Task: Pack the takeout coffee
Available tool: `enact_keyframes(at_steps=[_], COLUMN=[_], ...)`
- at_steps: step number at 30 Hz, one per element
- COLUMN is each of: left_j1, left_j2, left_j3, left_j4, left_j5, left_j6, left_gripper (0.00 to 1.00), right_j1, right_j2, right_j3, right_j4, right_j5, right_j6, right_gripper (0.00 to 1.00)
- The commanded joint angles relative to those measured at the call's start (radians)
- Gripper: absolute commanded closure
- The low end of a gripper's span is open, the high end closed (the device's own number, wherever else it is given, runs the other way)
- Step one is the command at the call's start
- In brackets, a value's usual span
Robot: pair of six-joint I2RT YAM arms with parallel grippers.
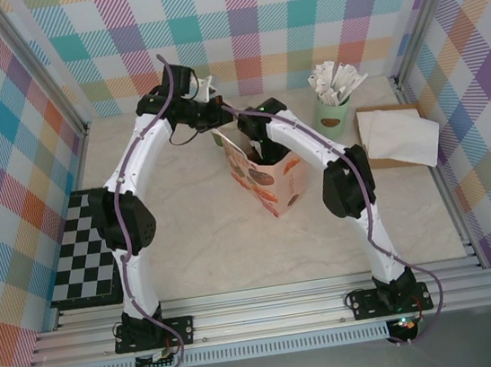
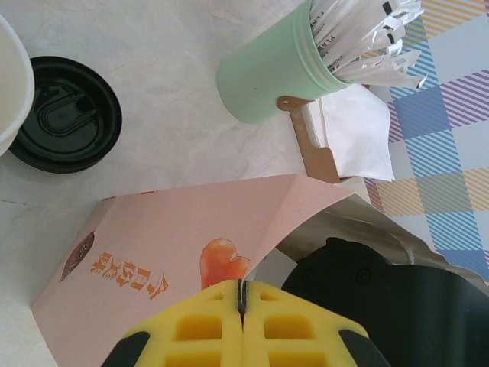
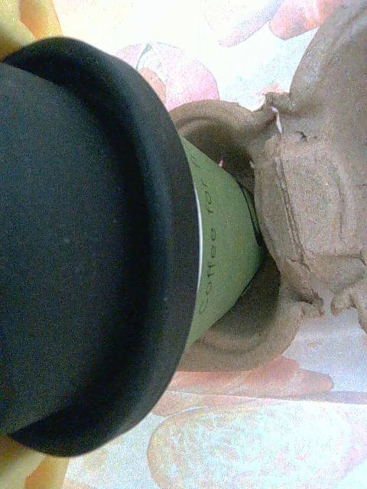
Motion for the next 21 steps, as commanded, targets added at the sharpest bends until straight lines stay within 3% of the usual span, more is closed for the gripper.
enact_keyframes(at_steps=[1,13,21], left_j1=[-0.013,-0.007,0.007], left_j2=[-0.014,0.007,0.009], left_j3=[-0.007,0.034,0.066], left_j4=[-0.028,-0.061,-0.099], left_j5=[0.017,-0.003,-0.022], left_j6=[0.006,0.034,0.067], left_gripper=[1.0,1.0,1.0], right_j1=[-0.003,-0.006,-0.016], right_j2=[0.208,0.186,0.132], right_j3=[-0.091,-0.138,-0.042], right_j4=[0.074,0.076,-0.017], right_j5=[-0.008,0.074,0.117], right_j6=[0.032,0.028,0.028], right_gripper=[0.48,0.49,0.49])
